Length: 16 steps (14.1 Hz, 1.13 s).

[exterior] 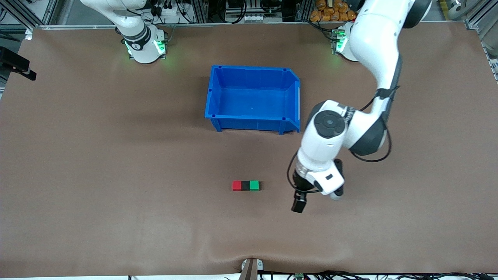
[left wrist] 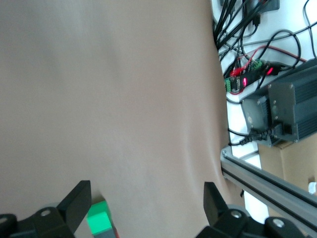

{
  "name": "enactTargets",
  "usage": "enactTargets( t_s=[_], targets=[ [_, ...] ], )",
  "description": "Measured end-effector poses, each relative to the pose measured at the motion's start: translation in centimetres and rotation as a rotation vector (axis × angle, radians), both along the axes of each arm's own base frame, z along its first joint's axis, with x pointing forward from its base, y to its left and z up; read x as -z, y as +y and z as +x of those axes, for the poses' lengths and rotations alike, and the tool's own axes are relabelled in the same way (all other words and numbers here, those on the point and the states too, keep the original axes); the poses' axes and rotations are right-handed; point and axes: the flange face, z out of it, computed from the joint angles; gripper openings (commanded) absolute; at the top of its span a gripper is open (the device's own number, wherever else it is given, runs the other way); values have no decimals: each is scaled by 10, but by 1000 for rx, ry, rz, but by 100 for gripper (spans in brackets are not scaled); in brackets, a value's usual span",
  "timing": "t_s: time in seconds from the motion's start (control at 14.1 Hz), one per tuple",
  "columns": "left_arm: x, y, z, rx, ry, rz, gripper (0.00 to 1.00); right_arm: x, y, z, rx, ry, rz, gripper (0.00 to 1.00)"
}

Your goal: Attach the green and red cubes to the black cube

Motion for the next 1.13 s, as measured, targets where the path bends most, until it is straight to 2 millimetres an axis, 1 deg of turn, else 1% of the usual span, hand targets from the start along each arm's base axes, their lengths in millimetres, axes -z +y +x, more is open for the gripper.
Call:
enactTargets(
  t_s=[0.14, 0.28, 0.42, 0.57, 0.64, 0.78, 0.92, 1.13],
  targets=[
    [-29, 38, 4, 33, 2, 26, 100, 0, 0, 0, 0, 0, 0, 100],
    [-55, 81, 0, 92, 7, 55, 100, 0, 0, 0, 0, 0, 0, 100],
    [-78, 123, -15, 180, 12, 92, 100, 1, 0, 0, 0, 1, 0, 100],
    [-99, 157, -35, 257, 19, 127, 100, 1, -1, 0, 1, 2, 0, 100],
    [-107, 171, -45, 292, 37, 141, 100, 1, -1, 0, 2, 2, 0, 100],
    [-113, 195, -59, 388, 93, 156, 100, 1, -1, 0, 1, 2, 0, 100],
    [-117, 220, -66, 501, 141, 164, 100, 1, -1, 0, 2, 2, 0, 100],
    [-132, 266, -78, 701, 207, 186, 100, 1, -1, 0, 2, 2, 0, 100]
  ],
)
